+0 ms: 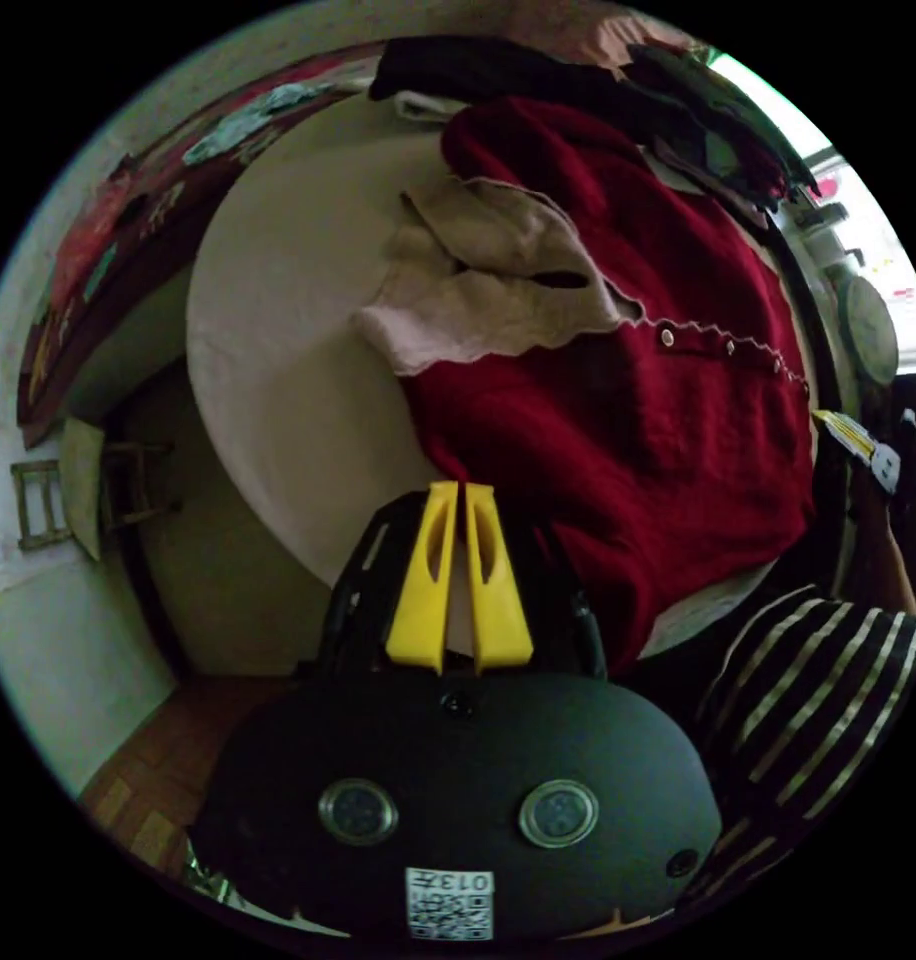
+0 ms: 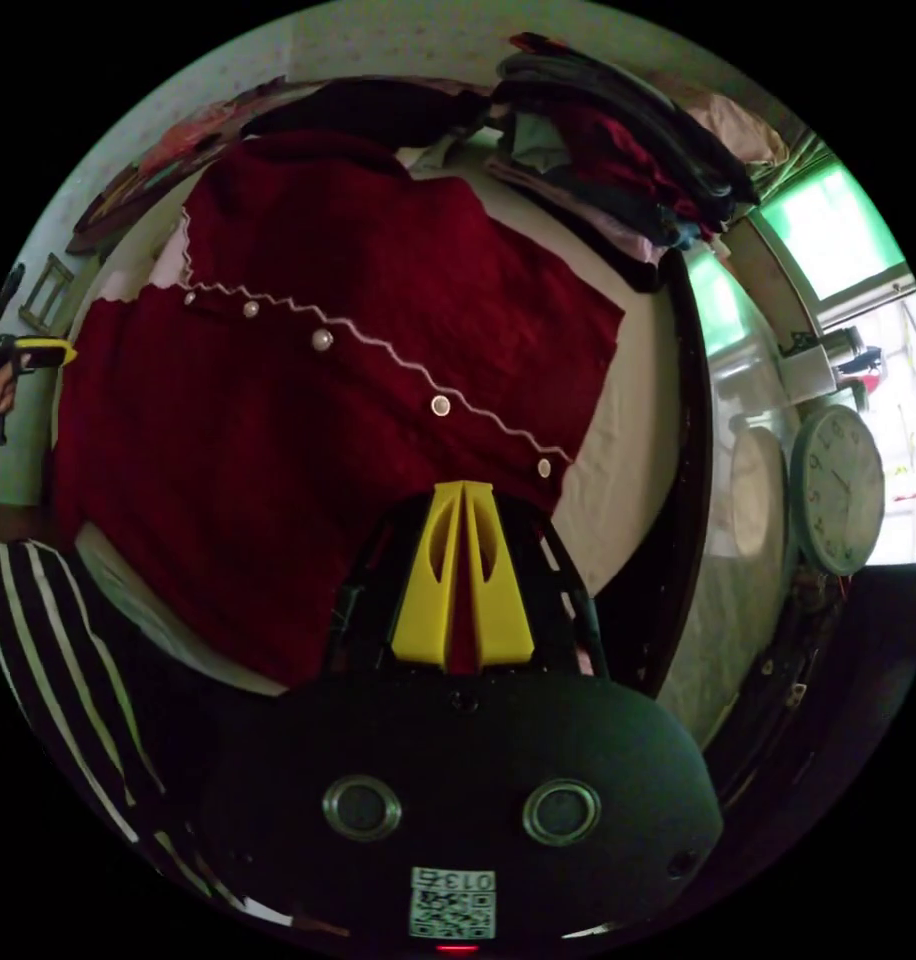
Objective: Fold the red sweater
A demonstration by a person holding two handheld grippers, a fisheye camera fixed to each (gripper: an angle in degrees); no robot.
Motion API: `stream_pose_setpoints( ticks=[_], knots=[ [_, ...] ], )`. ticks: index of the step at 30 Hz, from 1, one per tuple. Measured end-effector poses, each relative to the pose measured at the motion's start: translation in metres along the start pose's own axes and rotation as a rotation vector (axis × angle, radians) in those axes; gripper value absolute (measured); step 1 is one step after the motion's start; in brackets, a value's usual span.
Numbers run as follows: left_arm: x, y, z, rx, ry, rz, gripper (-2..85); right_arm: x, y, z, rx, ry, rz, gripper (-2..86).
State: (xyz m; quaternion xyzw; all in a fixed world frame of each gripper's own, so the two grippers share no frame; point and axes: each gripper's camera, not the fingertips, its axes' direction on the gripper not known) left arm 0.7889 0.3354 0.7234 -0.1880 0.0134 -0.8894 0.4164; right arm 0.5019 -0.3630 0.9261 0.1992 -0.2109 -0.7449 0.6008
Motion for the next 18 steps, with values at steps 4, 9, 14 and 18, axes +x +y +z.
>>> stream_pose_setpoints(
  ticks=[4, 9, 14, 18],
  knots=[
    [-0.007, 0.027, -0.038, 0.071, -0.097, -0.049, 0.5, -0.001, -0.014, 0.019, -0.047, -0.005, 0.004, 0.1],
    [-0.049, 0.064, -0.004, -0.054, 0.154, -0.28, 2.1, 0.016, -0.033, 0.035, -0.066, -0.042, 0.062, 1.3],
    [-0.058, 0.053, -0.072, 0.248, 0.067, -0.302, 5.9, 0.052, -0.086, 0.02, 0.055, -0.051, 0.108, 5.7],
    [-0.001, -0.051, -0.108, 0.328, -0.05, 0.023, 8.8, 0.068, -0.176, 0.014, 0.178, -0.06, -0.001, 7.2]
  ],
)
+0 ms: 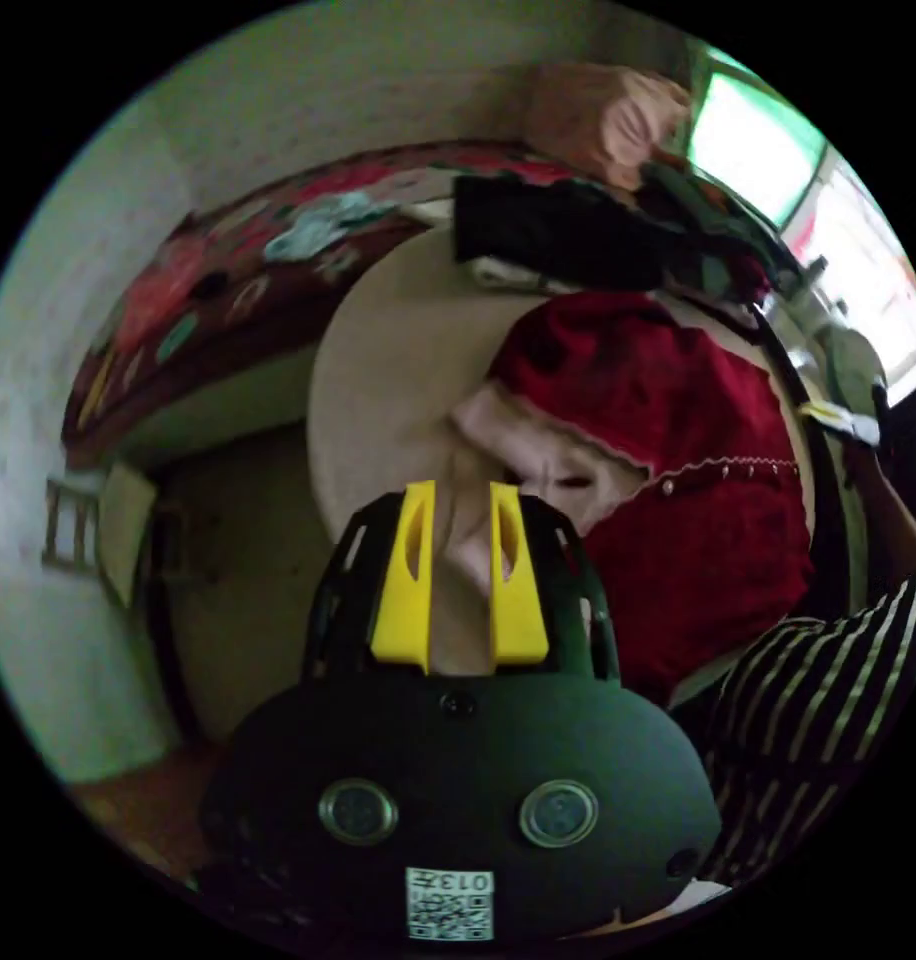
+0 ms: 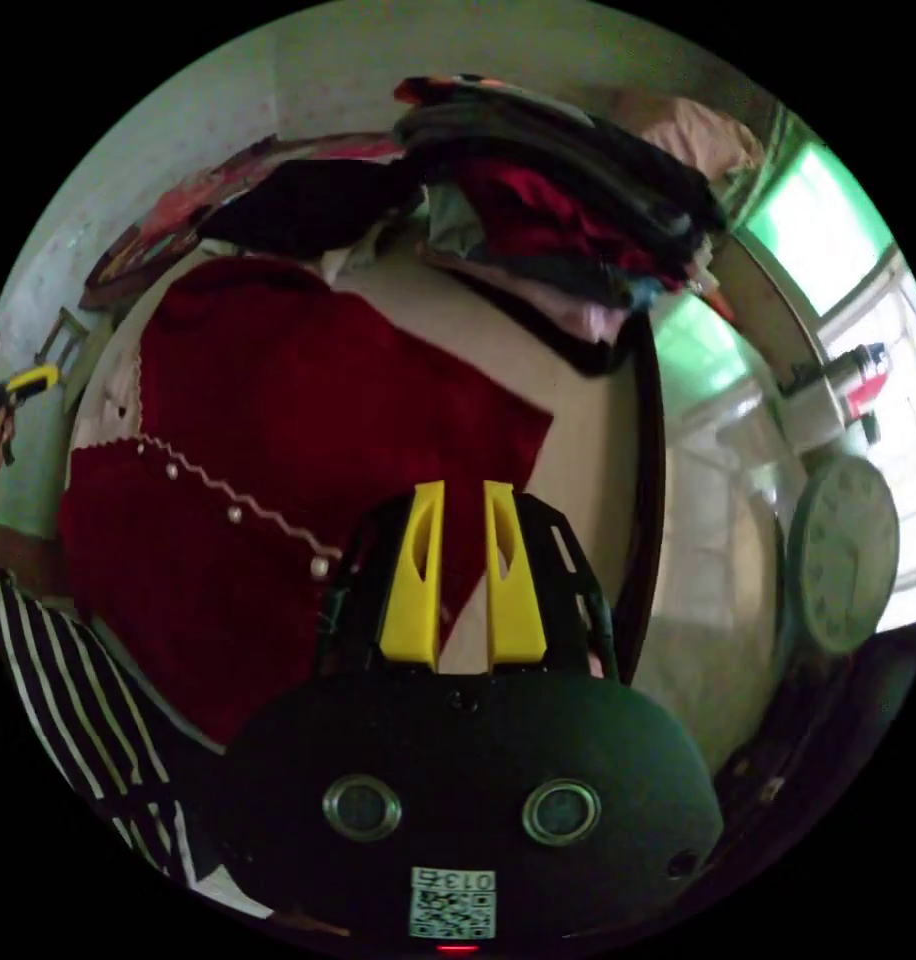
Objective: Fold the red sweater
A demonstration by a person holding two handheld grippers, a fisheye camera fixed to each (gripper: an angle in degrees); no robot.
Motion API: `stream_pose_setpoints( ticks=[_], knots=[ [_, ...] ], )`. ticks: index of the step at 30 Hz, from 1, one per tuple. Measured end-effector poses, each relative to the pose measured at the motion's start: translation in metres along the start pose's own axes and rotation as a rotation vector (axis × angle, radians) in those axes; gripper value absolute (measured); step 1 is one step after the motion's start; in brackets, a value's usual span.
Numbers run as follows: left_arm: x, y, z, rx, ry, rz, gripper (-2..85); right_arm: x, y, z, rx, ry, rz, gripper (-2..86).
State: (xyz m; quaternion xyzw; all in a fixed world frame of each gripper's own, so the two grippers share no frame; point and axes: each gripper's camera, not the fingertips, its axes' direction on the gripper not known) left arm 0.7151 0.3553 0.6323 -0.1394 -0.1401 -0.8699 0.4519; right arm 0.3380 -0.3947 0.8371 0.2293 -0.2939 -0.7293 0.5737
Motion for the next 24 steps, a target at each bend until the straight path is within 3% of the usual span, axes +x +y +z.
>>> stream_pose_setpoints(
  ticks=[4, 7, 11, 13, 16, 22, 24],
  knots=[
    [0.079, -0.109, 0.02, 0.05, 0.012, 0.309, 11.9, 0.001, -0.081, 0.028, 0.005, 0.008, -0.132, 7.5],
    [0.137, -0.165, 0.042, 0.017, -0.047, 0.507, 13.1, -0.004, -0.135, 0.062, -0.115, -0.084, -0.219, 7.3],
    [0.182, -0.206, 0.068, -0.079, -0.082, 0.601, 11.7, -0.018, -0.174, 0.103, -0.253, -0.052, -0.301, 6.2],
    [0.198, -0.218, 0.083, -0.181, -0.137, 0.63, 2.9, -0.02, -0.183, 0.108, -0.256, -0.058, -0.298, 3.9],
    [0.197, -0.218, 0.074, -0.151, -0.092, 0.575, 1.4, -0.025, -0.199, 0.103, -0.286, -0.024, -0.292, 3.3],
    [0.194, -0.19, 0.018, 0.07, -0.01, 0.461, 0.5, -0.058, -0.24, 0.04, 0.074, 0.036, -0.268, 11.2],
    [0.199, -0.182, 0.005, 0.101, -0.004, 0.445, 0.5, -0.096, -0.263, 0.032, 0.164, -0.095, -0.36, 12.4]
  ],
)
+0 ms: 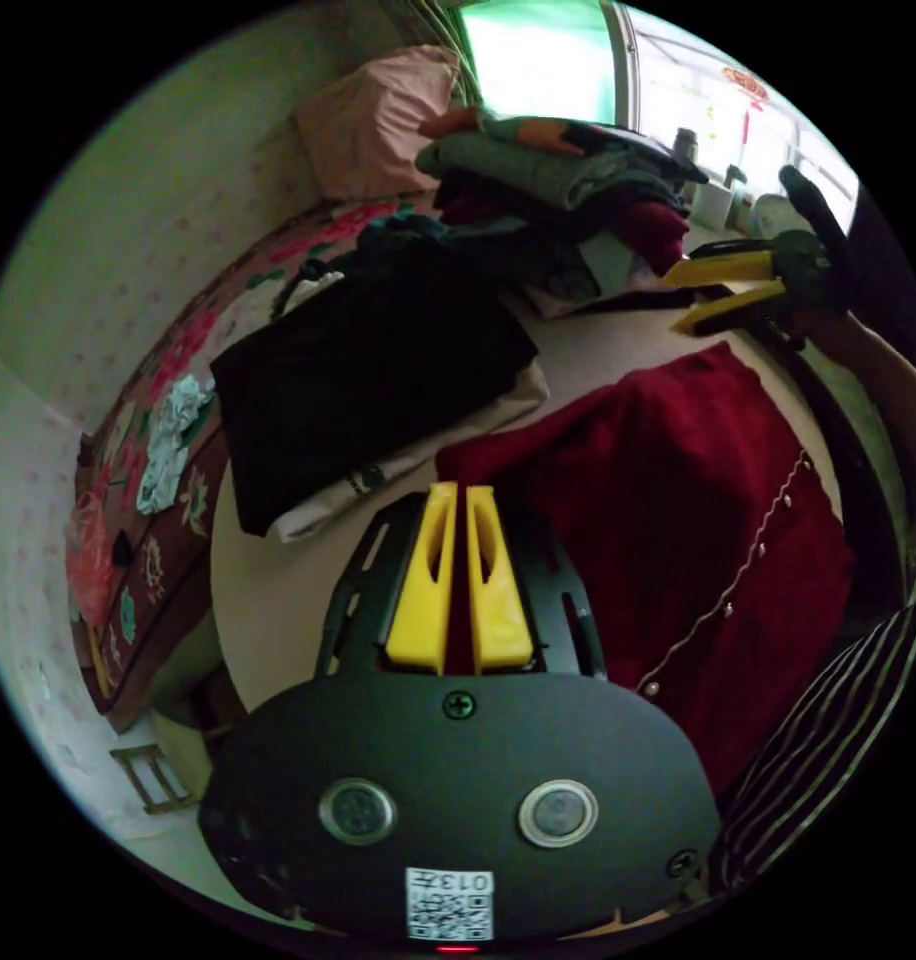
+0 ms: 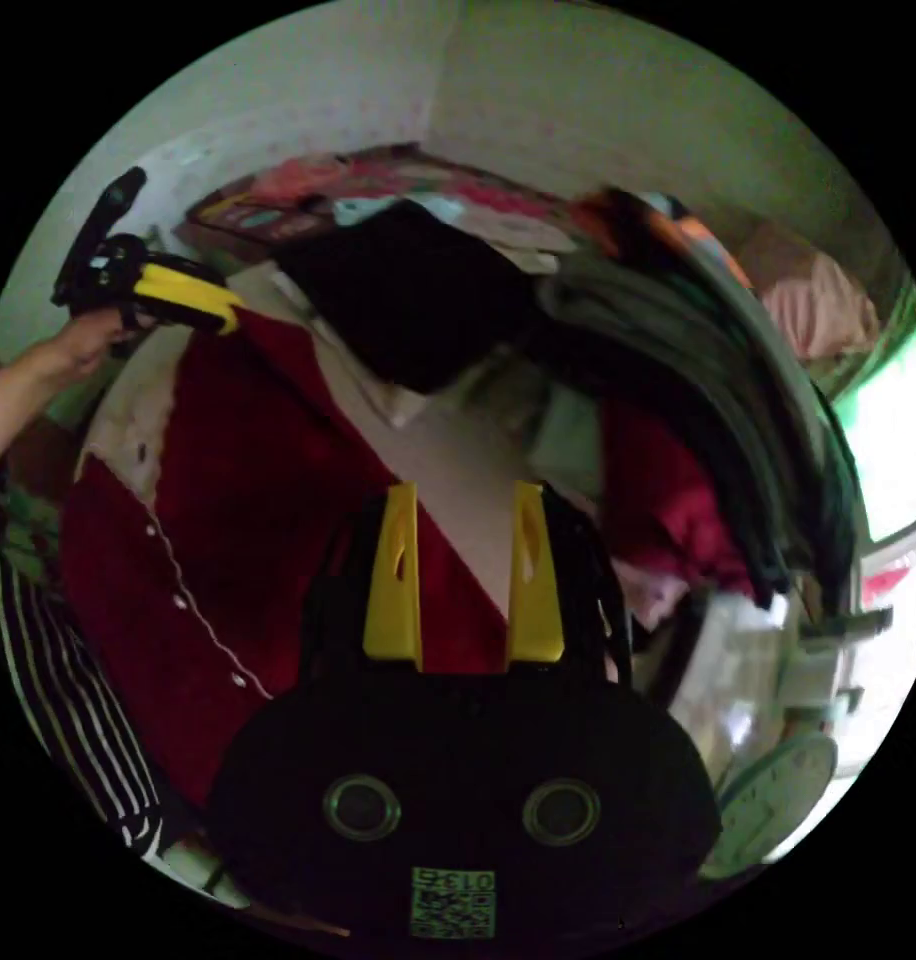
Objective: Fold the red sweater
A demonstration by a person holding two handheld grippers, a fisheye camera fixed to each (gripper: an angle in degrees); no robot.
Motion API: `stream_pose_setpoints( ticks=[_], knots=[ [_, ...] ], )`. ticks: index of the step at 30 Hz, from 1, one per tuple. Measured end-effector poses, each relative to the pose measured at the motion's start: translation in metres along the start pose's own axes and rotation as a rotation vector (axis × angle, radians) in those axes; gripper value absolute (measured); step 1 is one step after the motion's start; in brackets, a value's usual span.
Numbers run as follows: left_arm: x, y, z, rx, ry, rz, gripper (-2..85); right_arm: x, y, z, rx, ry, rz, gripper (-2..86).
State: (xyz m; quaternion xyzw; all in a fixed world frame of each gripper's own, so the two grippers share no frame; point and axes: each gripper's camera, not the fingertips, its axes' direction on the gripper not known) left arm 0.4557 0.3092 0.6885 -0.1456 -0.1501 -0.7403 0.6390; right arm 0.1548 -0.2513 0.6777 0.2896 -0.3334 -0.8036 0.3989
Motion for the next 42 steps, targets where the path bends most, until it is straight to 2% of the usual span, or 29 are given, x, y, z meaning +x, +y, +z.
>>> stream_pose_setpoints(
  ticks=[2, 5, 10, 15, 18, 20, 25, 27, 28, 30, 32, 34, 35, 37, 38, 39, 42],
  knots=[
    [0.007, 0.003, -0.011, 0.019, -0.005, 0.003, 0.4, -0.026, -0.024, 0.012, 0.009, -0.06, -0.089, 12.5],
    [0.015, 0.009, -0.032, 0.067, -0.025, -0.015, 0.4, -0.061, -0.053, 0.036, -0.043, -0.003, -0.198, 11.4],
    [0.024, 0.025, -0.067, 0.159, -0.064, -0.026, 0.4, -0.055, -0.089, 0.042, -0.103, -0.053, -0.178, 8.5],
    [0.03, 0.036, -0.089, 0.225, -0.069, -0.03, 0.3, -0.069, -0.111, 0.029, -0.193, -0.059, -0.368, 2.9],
    [0.036, 0.044, -0.098, 0.229, -0.126, 0.006, 0.2, -0.051, -0.124, -0.007, -0.1, -0.098, -0.272, 1.8],
    [0.034, 0.051, -0.102, 0.251, -0.077, -0.01, 0.1, -0.037, -0.13, -0.031, -0.026, -0.109, -0.217, 1.5],
    [0.036, 0.056, -0.111, 0.284, -0.068, -0.054, 0.1, -0.057, -0.139, -0.048, -0.029, 0.037, -0.329, 1.2],
    [0.041, 0.056, -0.114, 0.291, -0.092, -0.033, 0.2, -0.066, -0.143, -0.062, 0.013, 0.17, -0.35, 1.3],
    [0.045, 0.056, -0.117, 0.304, -0.126, -0.017, 0.2, -0.068, -0.144, -0.07, 0.051, 0.224, -0.351, 1.3],
    [0.05, 0.056, -0.121, 0.335, -0.165, -0.004, 0.2, -0.084, -0.15, -0.111, 0.262, 0.481, -0.4, 1.6],
    [0.051, 0.055, -0.12, 0.352, -0.211, -0.035, 0.3, -0.095, -0.156, -0.13, 0.363, 0.572, -0.407, 2.1],
    [0.049, 0.052, -0.102, 0.293, -0.315, -0.081, 0.3, -0.101, -0.16, -0.123, 0.402, 0.658, -0.413, 3.2],
    [0.046, 0.051, -0.094, 0.255, -0.325, -0.09, 0.4, -0.102, -0.163, -0.104, 0.353, 0.703, -0.414, 3.8],
    [0.033, 0.051, -0.056, 0.085, -0.298, -0.101, 0.4, -0.095, -0.162, -0.078, 0.135, 0.646, -0.455, 3.8],
    [0.028, 0.052, -0.048, 0.043, -0.272, -0.113, 0.4, -0.086, -0.156, -0.078, 0.052, 0.54, -0.433, 4.4],
    [0.019, 0.057, -0.036, -0.018, -0.209, -0.135, 0.5, -0.074, -0.145, -0.088, 0.049, 0.474, -0.37, 5.7],
    [0.004, 0.082, -0.038, 0.005, -0.185, -0.256, 0.2, -0.05, -0.091, -0.127, 0.125, 0.441, -0.223, 5.7]
  ],
)
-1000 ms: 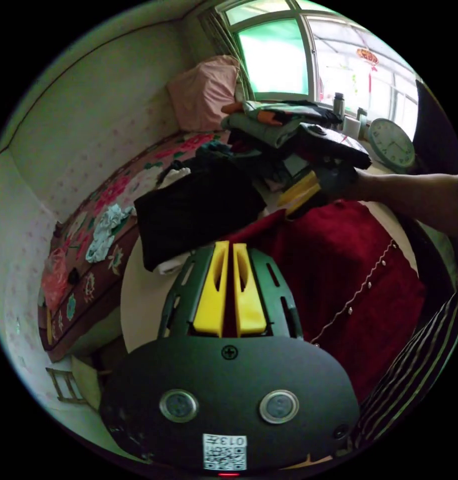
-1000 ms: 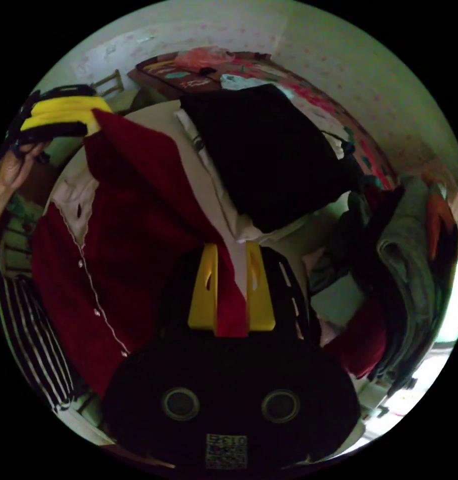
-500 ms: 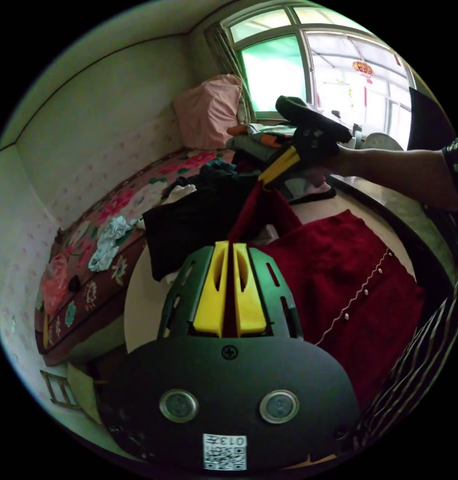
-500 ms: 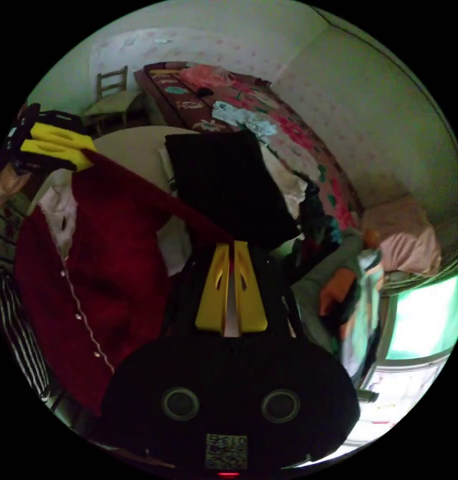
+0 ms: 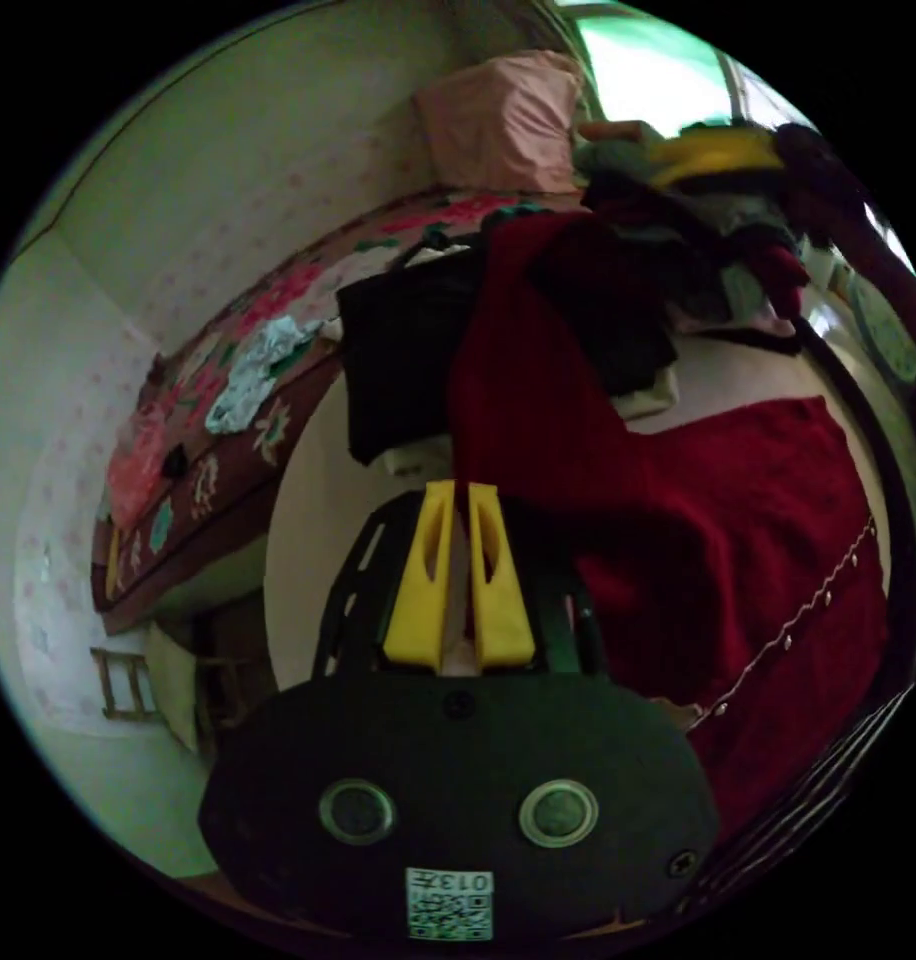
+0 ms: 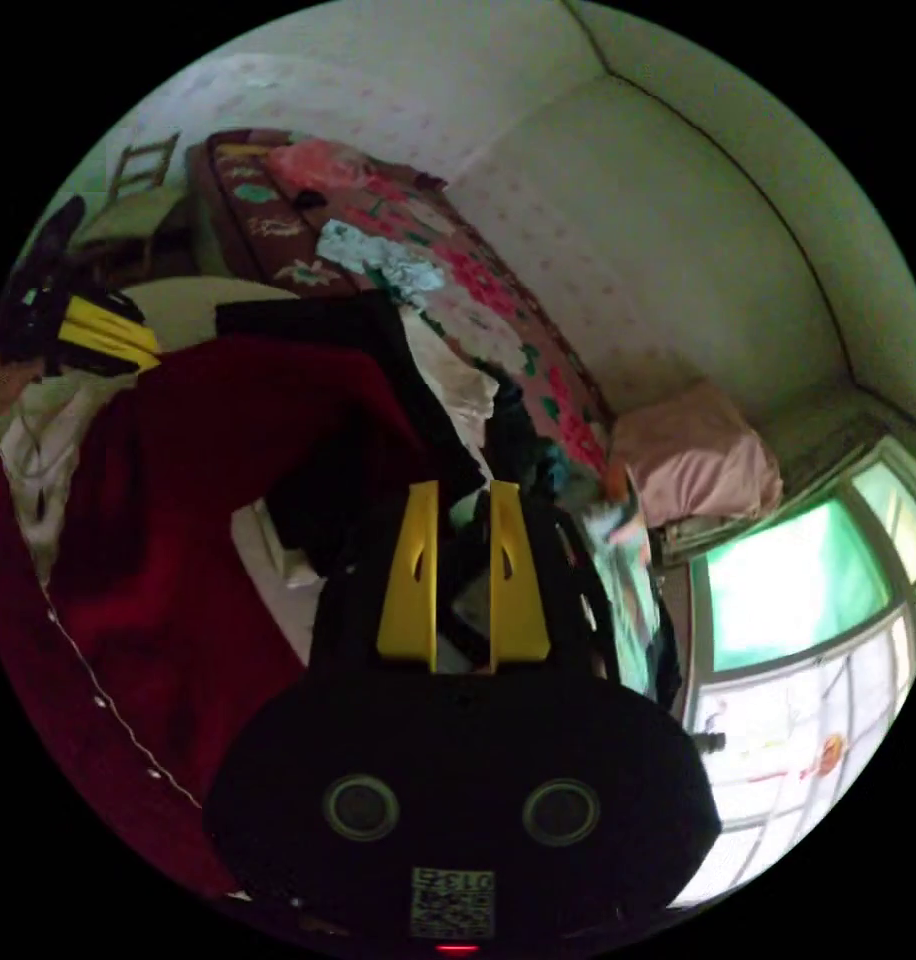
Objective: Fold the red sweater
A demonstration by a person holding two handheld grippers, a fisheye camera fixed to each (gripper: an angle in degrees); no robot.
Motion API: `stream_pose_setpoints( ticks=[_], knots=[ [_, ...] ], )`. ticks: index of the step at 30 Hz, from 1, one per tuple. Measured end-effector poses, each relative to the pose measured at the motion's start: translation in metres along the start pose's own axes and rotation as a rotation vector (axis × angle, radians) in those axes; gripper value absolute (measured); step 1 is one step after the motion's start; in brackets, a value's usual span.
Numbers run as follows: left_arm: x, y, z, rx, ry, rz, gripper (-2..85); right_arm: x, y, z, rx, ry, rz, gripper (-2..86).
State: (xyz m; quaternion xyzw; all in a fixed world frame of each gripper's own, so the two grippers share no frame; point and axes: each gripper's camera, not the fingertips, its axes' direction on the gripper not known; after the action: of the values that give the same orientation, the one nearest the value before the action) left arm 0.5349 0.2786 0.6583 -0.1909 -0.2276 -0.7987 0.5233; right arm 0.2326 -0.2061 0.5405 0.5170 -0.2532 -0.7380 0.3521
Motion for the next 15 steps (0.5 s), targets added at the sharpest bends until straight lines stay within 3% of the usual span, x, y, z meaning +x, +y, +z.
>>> stream_pose_setpoints(
  ticks=[2, 5, 9, 14, 15],
  knots=[
    [-0.004, 0.017, -0.013, 0.037, -0.061, -0.036, 0.1, 0.008, 0.049, -0.019, 0.006, -0.027, 0.082, 3.9],
    [0.009, 0.051, -0.029, 0.071, -0.049, 0.017, 0.3, -0.002, 0.144, -0.028, -0.152, -0.163, 0.219, 1.4],
    [0.06, 0.1, -0.023, -0.084, 0.006, 0.169, 0.1, -0.041, 0.256, -0.034, -0.343, -0.318, 0.398, 0.4],
    [0.085, 0.133, 0.01, -0.274, -0.045, 0.171, -0.2, -0.058, 0.317, -0.017, -0.524, -0.297, 0.418, 0.1],
    [0.086, 0.139, 0.023, -0.358, -0.038, 0.176, -0.2, -0.053, 0.326, -0.022, -0.461, -0.292, 0.428, 0.1]
  ],
)
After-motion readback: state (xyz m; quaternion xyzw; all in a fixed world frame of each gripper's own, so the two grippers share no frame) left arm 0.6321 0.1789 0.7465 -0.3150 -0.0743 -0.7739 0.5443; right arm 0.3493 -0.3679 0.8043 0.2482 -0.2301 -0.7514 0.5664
